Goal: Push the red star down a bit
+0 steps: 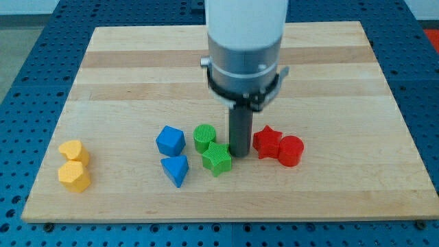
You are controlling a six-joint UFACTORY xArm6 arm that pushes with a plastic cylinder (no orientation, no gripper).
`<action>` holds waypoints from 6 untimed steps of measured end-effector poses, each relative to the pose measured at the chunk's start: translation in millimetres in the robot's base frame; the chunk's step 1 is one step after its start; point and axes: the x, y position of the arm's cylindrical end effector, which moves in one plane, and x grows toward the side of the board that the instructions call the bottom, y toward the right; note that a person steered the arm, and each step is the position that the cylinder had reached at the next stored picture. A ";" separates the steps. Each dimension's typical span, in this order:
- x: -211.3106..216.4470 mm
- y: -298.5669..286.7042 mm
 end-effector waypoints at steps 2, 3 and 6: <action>-63.0 -0.9; -42.1 21.6; 51.7 26.2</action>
